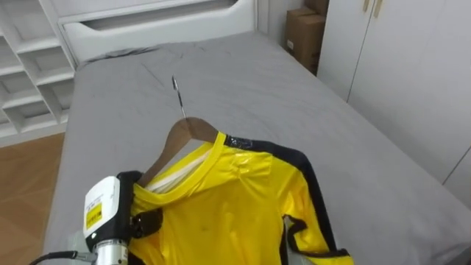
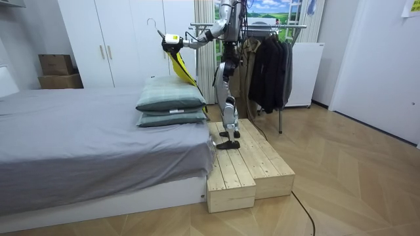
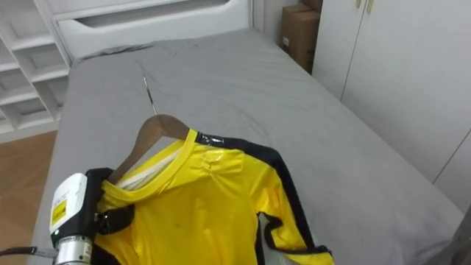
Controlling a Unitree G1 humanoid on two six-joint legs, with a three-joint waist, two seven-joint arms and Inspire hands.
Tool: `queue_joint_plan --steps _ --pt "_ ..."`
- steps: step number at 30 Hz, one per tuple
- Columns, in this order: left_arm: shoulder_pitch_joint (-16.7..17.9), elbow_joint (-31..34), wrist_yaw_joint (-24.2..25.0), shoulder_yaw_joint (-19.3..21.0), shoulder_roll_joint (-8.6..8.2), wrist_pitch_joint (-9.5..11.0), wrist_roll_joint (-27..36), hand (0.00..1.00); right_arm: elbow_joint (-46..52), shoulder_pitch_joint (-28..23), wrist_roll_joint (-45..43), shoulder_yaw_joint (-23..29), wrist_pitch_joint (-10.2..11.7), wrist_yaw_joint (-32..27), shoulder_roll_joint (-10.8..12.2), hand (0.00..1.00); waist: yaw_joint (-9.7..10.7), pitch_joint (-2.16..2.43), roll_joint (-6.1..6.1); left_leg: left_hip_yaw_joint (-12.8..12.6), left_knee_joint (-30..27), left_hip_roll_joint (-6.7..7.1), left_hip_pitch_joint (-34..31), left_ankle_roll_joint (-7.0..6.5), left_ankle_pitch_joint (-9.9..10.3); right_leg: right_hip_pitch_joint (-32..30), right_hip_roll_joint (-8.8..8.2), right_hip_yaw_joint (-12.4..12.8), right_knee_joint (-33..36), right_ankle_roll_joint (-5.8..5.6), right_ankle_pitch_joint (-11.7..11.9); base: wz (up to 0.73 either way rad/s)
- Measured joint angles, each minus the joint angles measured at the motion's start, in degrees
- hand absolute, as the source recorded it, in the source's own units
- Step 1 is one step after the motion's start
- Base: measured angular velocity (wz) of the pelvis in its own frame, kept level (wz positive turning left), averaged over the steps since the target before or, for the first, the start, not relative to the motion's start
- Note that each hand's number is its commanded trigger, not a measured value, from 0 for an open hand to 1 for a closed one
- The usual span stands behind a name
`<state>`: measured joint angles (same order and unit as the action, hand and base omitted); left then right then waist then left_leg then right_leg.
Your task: Hang clothes
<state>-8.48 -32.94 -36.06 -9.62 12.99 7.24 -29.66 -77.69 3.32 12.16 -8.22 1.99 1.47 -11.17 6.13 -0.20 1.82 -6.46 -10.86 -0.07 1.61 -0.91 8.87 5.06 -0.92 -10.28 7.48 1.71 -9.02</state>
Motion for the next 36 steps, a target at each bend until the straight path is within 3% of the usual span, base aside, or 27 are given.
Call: queue_joint_plan --steps 10,16,19,28,34,36 --pt "0.00 2.03 0.39 0.77 0.79 0.07 -0.07 1.00 -1.12 -0.22 -1.18 2.17 -0.11 -0.17 0.08 0.00 -0.13 -0.10 -0.28 0.65 0.09 0.18 -0.03 0.00 0.00 0.15 -0.08 -0.87 -0.41 0.02 -0.05 0.03" --pt "-0.03 7.06 0.36 2.83 1.83 0.06 0.10 1.00 -0.93 -0.28 -2.49 2.27 -0.18 -3.27 -0.13 0.00 -0.12 -0.06 -0.20 0.53 0.12 0.18 -0.23 0.00 0.00 -0.02 -0.09 -1.04 -0.58 0.02 -0.06 0.00" --pt "-0.11 7.70 -0.08 3.66 1.96 0.06 0.26 1.00 -0.61 -0.27 -5.25 2.76 -0.21 -4.51 -0.38 0.00 -0.23 0.14 0.10 0.55 0.18 0.17 -0.21 0.00 0.00 0.01 -0.09 -1.22 -0.56 0.02 -0.05 0.00" --pt "-0.01 7.69 0.16 3.85 2.05 -0.12 0.94 1.00 2.55 0.05 -10.87 2.78 -0.23 -5.67 -2.12 0.00 -0.90 0.14 0.02 0.45 0.16 0.16 0.66 0.00 0.00 0.94 -0.17 -0.95 -0.06 -0.03 -0.08 -0.01" --pt "-0.03 9.07 0.17 3.87 2.11 -0.14 0.74 1.00 7.46 0.52 -18.71 3.54 -0.16 -8.81 -3.50 0.00 -1.74 0.45 -1.10 0.45 -0.11 0.07 0.79 0.00 0.00 0.63 -0.51 -0.89 0.52 0.03 -0.34 -0.01" --pt "-0.03 10.32 0.36 3.87 2.33 -0.15 0.61 1.00 9.13 1.14 -22.28 3.90 -0.16 -9.37 -4.16 0.00 -2.05 0.34 -1.65 0.44 -0.10 0.05 0.84 0.00 0.00 0.63 -0.49 -0.90 0.56 0.03 -0.34 0.00"
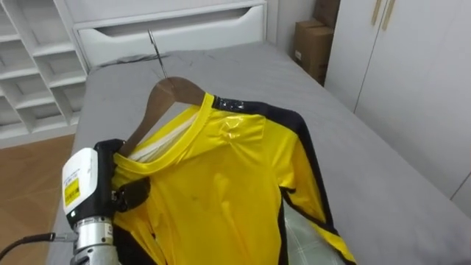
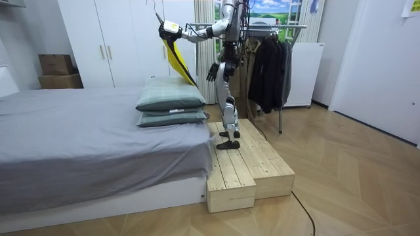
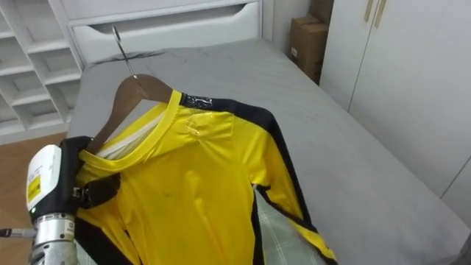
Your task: Hang clothes
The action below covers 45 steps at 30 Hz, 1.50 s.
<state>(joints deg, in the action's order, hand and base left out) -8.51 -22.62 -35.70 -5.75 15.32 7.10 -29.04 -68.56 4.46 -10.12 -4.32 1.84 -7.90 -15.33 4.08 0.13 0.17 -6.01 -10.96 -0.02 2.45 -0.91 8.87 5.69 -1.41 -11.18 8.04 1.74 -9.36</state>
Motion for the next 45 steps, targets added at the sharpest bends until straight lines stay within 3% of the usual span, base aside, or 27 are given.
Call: queue_joint_plan --steps 7,14,20,31,39,45 --pt "0.01 1.67 1.62 0.02 0.91 0.00 -0.60 1.00 12.21 0.23 -12.56 1.83 0.11 -3.28 -2.16 0.00 -1.38 -0.24 -1.24 -0.31 0.24 0.04 0.23 0.00 0.00 0.11 -0.11 0.13 0.68 -0.05 -0.21 -0.01" --pt "0.00 3.43 2.81 0.02 2.68 -0.02 -1.75 1.00 26.57 1.46 -23.54 2.57 1.31 -4.37 -3.75 0.00 -1.46 -0.03 -2.38 0.01 0.23 0.13 -0.07 0.00 0.00 -0.48 -0.09 0.08 0.59 -0.14 -0.26 0.00" --pt "0.01 4.68 4.30 0.05 3.21 -0.88 -3.78 1.00 37.80 1.34 -31.93 2.71 0.54 -4.57 -5.23 0.00 -2.24 -0.19 -3.11 -0.04 0.40 0.13 -0.23 -0.01 0.00 -0.48 -0.22 0.18 0.75 -0.15 -0.26 0.00" --pt "0.05 10.28 7.70 -0.09 3.08 -2.81 -5.52 1.00 52.33 1.67 -37.12 2.48 0.52 -5.47 -5.39 0.00 -3.37 -0.21 -2.99 -0.21 0.48 -0.18 -0.76 -0.01 0.00 -1.04 -0.14 0.40 0.83 -0.15 -0.26 -0.01" --pt "0.08 11.01 7.75 -0.26 3.05 -3.96 -6.75 1.00 57.74 1.77 -39.88 -1.54 -0.70 -6.11 -5.41 0.00 -4.78 -0.28 -2.50 -1.19 1.44 -0.17 0.93 0.00 -0.01 -0.20 -0.10 1.15 0.80 -0.16 -0.26 -0.05" --pt "0.08 11.03 7.76 -0.11 3.05 -4.46 -6.62 1.00 61.29 5.10 -39.74 -2.44 -0.72 -6.76 -5.41 0.00 -5.00 -0.30 -2.59 -1.17 1.40 -0.23 0.86 -0.01 0.00 -0.24 -0.19 0.99 0.82 -0.17 -0.26 0.00"
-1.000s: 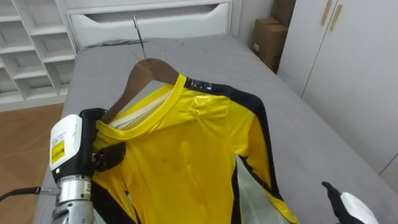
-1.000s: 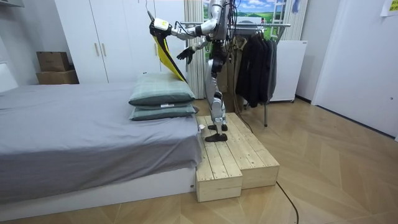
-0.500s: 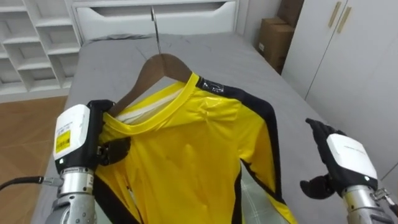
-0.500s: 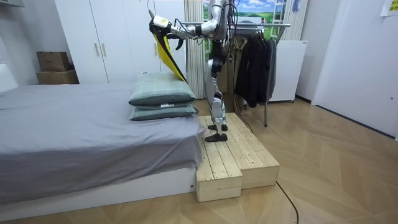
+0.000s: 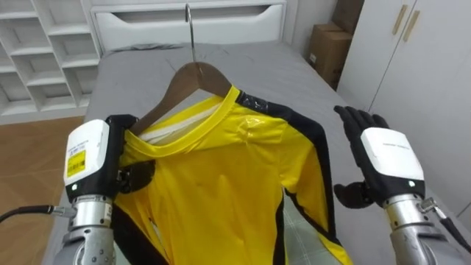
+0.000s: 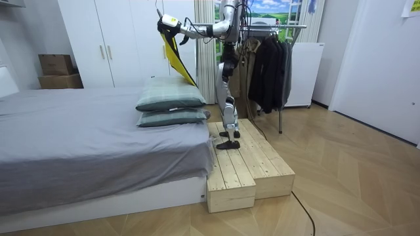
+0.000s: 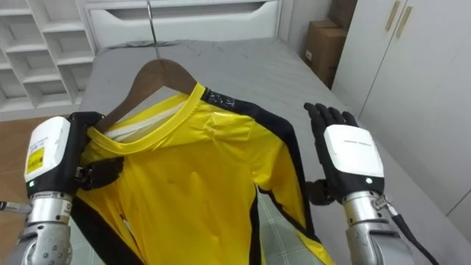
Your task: Hang clothes
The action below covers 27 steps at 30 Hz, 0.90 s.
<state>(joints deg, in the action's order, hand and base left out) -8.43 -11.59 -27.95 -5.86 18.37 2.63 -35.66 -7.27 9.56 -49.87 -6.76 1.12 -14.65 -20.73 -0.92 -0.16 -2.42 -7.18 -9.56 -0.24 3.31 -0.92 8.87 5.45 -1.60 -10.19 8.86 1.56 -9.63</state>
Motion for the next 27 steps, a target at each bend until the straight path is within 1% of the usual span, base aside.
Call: queue_joint_plan --steps 6,8,12,18,22,27 --pt "-0.01 0.40 1.30 -0.03 -0.08 -0.11 0.01 1.00 1.41 1.43 0.38 0.00 0.23 -2.86 0.00 0.00 -0.42 0.01 -0.19 0.20 -0.10 0.04 -0.09 0.00 0.00 0.09 -0.04 -0.24 -0.10 -0.02 -0.01 0.00" --pt "-0.01 0.40 1.60 -0.04 -0.60 -0.24 -0.07 1.00 1.42 1.60 1.10 0.01 0.22 -3.91 0.00 0.00 -0.81 0.03 -0.30 0.24 -0.12 0.08 -0.17 0.00 0.00 0.06 -0.02 -0.15 -0.13 -0.06 -0.04 0.00" --pt "-0.01 0.41 1.98 0.00 -1.84 -0.37 -0.11 1.00 2.84 1.68 1.76 0.15 0.20 -4.23 0.10 0.00 -0.85 0.06 -0.36 0.60 -0.32 0.10 -1.08 0.00 0.00 -0.61 -0.02 -0.30 -0.11 -0.07 -0.05 0.03" --pt "-0.01 0.41 3.77 -0.01 -2.26 -1.15 -0.16 1.00 7.21 1.69 2.17 0.16 0.12 -5.55 0.12 0.00 -0.91 0.07 -0.36 0.85 -0.27 0.09 -1.15 0.00 0.00 -0.55 -0.06 -0.82 -0.12 -0.10 -0.07 0.02" --pt "-0.01 0.41 4.04 0.00 -2.51 -1.60 -0.11 1.00 8.53 1.76 2.36 0.18 0.13 -6.66 0.65 0.00 -1.02 0.07 -0.36 0.95 -0.22 0.04 -1.13 0.00 0.00 -0.55 -0.07 -0.78 -0.11 -0.10 -0.07 0.01" --pt "-0.01 0.40 3.97 -0.02 -3.31 -1.97 -0.05 1.00 8.53 3.85 2.95 0.08 0.11 -7.29 0.84 0.00 -0.96 0.07 -0.35 0.99 -0.24 0.08 -1.09 0.00 -0.01 -0.46 0.03 -0.76 -0.06 -0.10 -0.06 0.00"
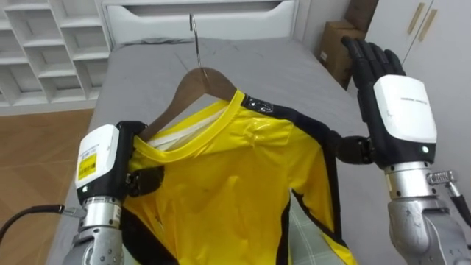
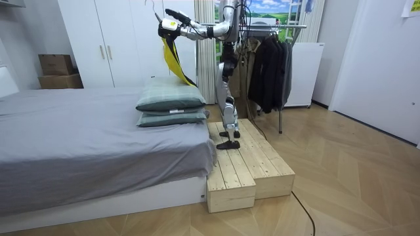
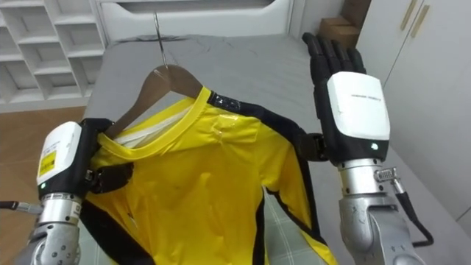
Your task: Hang clothes
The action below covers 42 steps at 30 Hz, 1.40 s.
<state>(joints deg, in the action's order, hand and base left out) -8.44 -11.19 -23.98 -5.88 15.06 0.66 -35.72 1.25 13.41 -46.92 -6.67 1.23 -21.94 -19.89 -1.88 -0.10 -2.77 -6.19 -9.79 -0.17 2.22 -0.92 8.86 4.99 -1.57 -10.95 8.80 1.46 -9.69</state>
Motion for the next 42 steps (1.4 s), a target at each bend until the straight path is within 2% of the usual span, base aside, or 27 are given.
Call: queue_joint_plan --steps 10,14,20,23,25,32,38,42 --pt "0.00 0.00 -0.03 -0.07 -0.16 -1.41 -0.34 1.00 0.01 0.49 1.72 -2.28 -0.20 0.49 0.93 0.00 0.00 -0.01 0.01 0.24 -0.03 0.00 -0.08 0.00 0.00 0.09 -0.02 -0.32 0.00 0.00 0.00 0.00" --pt "0.00 0.00 -0.03 -0.07 -0.63 -2.59 -0.45 1.00 0.01 0.52 1.66 -3.69 -1.35 1.20 1.73 0.00 0.02 -0.01 0.01 0.25 0.03 -0.04 -0.23 0.00 0.00 -0.07 -0.08 -0.53 -0.02 0.00 0.00 0.00" --pt "0.00 0.04 -0.03 -0.06 -1.57 -3.09 -0.99 1.00 0.04 0.52 2.26 -5.23 -1.37 4.40 2.64 0.00 -0.10 0.00 0.01 0.25 0.01 -0.01 -0.46 0.00 0.00 -0.19 -0.12 -0.57 -0.08 0.00 0.00 0.00" --pt "0.08 1.42 -0.02 -0.09 -1.60 -3.77 -0.97 1.00 0.03 0.33 8.19 -5.84 -1.53 6.02 2.76 0.00 -0.16 -0.01 0.01 0.36 0.00 -0.07 -0.48 0.00 0.00 -0.17 -0.18 -0.58 -0.15 0.00 0.00 0.00" --pt "0.08 2.71 -0.07 -0.07 -1.59 -4.18 -0.98 1.00 -0.13 0.07 12.15 -6.28 -2.40 7.42 2.74 0.00 -0.22 -0.01 0.09 0.40 -0.04 -0.04 -0.37 0.00 0.00 -0.09 -0.22 -0.52 -0.15 -0.01 0.00 0.00" --pt "0.07 3.28 -0.44 -0.64 -1.59 -4.34 -0.95 1.00 -2.10 -0.06 16.12 -8.28 -3.24 13.31 2.88 0.00 -0.19 -0.22 0.42 0.28 -0.03 -0.04 -0.10 0.00 0.00 0.04 -0.26 -0.44 -0.05 -0.01 0.00 0.00" --pt "0.10 3.17 -0.84 -1.29 -1.57 -4.39 -0.98 1.00 -2.91 -0.05 16.10 -8.42 -3.42 14.67 2.90 0.00 -0.27 -0.64 1.05 0.24 0.07 -0.04 0.41 0.00 0.00 0.46 -0.26 -0.36 0.03 -0.01 0.00 0.00" --pt "0.28 3.18 -0.89 -1.29 -1.58 -4.40 -1.03 1.00 -2.91 -0.05 14.79 -8.33 -3.85 15.14 3.54 0.00 -0.25 -0.68 1.14 0.23 0.09 -0.08 0.40 0.00 0.00 0.50 -0.16 -0.36 -0.02 -0.02 0.00 0.00"
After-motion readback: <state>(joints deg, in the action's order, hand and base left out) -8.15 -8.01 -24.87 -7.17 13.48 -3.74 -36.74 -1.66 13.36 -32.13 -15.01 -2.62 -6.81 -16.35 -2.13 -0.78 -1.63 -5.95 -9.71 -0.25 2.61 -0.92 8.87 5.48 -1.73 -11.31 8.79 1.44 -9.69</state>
